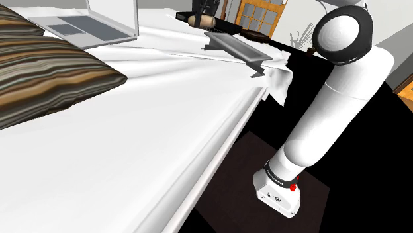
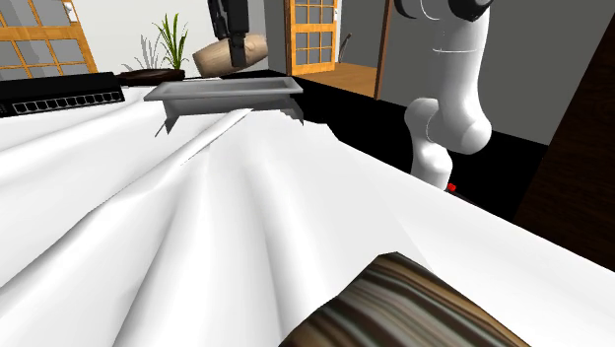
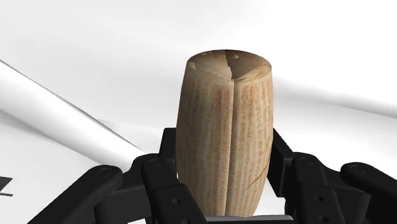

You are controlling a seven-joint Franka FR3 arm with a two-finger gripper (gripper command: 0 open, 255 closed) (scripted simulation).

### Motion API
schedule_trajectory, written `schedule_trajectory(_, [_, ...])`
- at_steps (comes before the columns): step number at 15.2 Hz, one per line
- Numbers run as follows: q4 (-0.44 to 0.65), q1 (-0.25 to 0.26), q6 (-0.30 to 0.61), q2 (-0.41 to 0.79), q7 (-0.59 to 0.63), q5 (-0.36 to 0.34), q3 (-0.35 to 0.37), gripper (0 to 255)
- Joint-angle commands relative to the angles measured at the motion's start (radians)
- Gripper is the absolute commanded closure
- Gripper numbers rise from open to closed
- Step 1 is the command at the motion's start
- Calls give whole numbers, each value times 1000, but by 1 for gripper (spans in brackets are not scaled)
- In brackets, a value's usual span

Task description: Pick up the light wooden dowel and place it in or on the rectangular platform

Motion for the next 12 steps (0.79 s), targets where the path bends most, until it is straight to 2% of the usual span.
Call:
schedule_trajectory(1, [1, -28, -10, -5, -51, 2, -23, 255])
schedule_trajectory(7, [10, -109, -28, 1, -197, 6, -90, 255])
schedule_trajectory(12, [63, -179, -53, 39, -317, 10, -144, 255])
